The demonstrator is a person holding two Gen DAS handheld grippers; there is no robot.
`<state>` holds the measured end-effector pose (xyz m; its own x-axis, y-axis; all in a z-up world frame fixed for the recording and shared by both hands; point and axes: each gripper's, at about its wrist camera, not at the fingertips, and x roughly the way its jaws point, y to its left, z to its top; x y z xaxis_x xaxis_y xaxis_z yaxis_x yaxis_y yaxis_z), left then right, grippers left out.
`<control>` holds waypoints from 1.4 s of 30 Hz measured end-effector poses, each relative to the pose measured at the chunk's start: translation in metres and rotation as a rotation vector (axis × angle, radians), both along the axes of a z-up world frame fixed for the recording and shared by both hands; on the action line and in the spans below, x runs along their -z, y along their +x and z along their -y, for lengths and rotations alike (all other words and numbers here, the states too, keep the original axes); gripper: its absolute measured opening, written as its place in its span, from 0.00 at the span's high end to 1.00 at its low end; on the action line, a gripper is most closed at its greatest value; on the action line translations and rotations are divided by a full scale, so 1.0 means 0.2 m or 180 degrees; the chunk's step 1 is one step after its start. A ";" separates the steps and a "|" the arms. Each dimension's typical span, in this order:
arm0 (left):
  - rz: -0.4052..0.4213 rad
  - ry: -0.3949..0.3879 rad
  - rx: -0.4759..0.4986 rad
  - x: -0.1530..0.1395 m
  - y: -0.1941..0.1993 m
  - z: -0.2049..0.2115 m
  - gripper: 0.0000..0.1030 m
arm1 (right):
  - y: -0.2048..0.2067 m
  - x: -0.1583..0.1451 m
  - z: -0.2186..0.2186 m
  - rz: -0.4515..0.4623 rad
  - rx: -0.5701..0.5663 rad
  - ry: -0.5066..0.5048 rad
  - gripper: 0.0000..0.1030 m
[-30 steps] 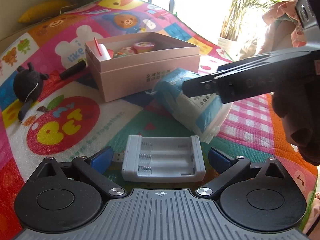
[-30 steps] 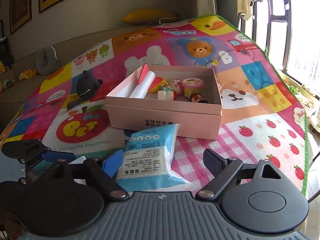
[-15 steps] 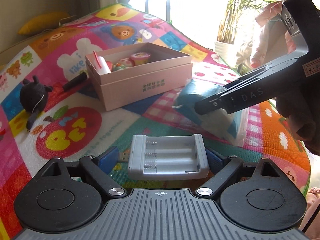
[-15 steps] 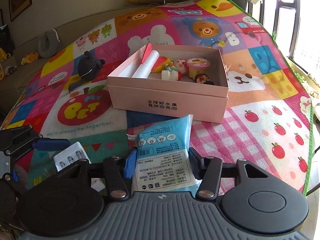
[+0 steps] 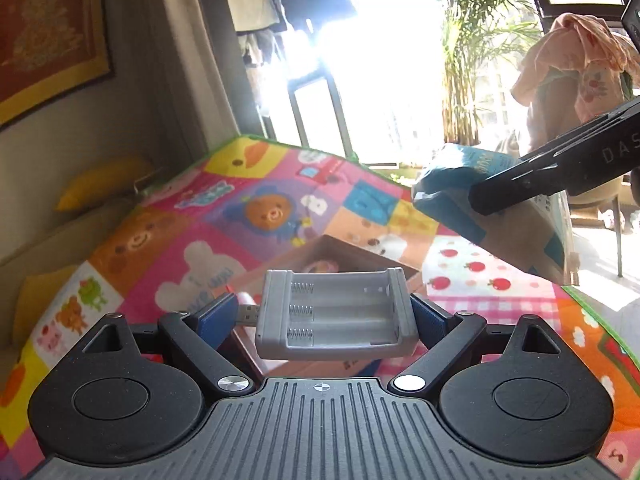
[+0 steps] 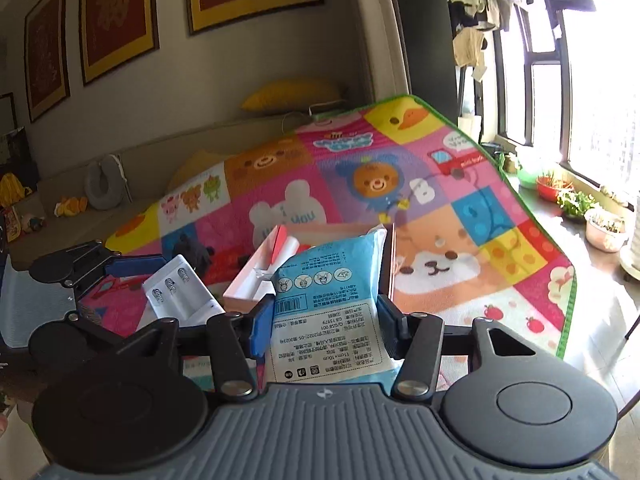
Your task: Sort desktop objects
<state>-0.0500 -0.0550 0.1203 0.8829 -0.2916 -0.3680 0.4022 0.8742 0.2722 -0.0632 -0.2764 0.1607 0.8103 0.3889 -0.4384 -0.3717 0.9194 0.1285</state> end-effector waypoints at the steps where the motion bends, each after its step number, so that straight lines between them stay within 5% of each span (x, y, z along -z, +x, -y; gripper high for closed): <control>1: 0.0034 0.0007 0.0005 -0.01 0.05 0.02 0.08 | 0.02 -0.03 0.00 0.0069 0.0030 0.0029 0.49; 6: 0.0180 -0.0073 0.0123 -0.01 0.34 0.10 0.08 | 0.19 -0.09 0.02 0.0245 0.0286 0.0021 0.49; 9: 0.0026 -0.0108 0.0263 0.02 0.49 0.10 0.06 | 0.34 -0.10 0.01 0.0198 0.0412 -0.0039 0.49; 17: -0.0243 -0.0374 -0.0174 0.22 0.40 -0.24 0.00 | 0.65 -0.01 -0.15 0.0121 0.0371 -0.0258 0.49; 27: -0.0751 -0.0739 -0.0439 0.43 0.32 -0.46 0.00 | 0.98 0.28 -0.51 -0.0817 -0.0018 0.0128 0.49; 31: -0.0789 -0.0783 -0.0492 0.47 0.32 -0.51 0.00 | 0.94 0.32 -0.63 -0.0599 -0.0058 -0.0165 0.29; 35: -0.0801 -0.0880 -0.0665 0.51 0.33 -0.56 0.00 | 0.90 0.21 -0.72 -0.0331 -0.0104 -0.0416 0.29; 38: -0.0829 -0.1020 -0.0735 0.51 0.33 -0.60 0.00 | 0.94 0.12 -0.86 -0.0283 -0.0159 -0.0665 0.45; 40: -0.0791 -0.1141 -0.0782 0.51 0.30 -0.64 0.00 | 1.02 0.09 -1.00 -0.0475 -0.0356 -0.0776 0.58; 42: -0.0775 -0.1206 -0.0843 0.51 0.28 -0.67 0.00 | 1.16 0.12 -1.14 -0.0864 -0.0458 -0.0789 0.58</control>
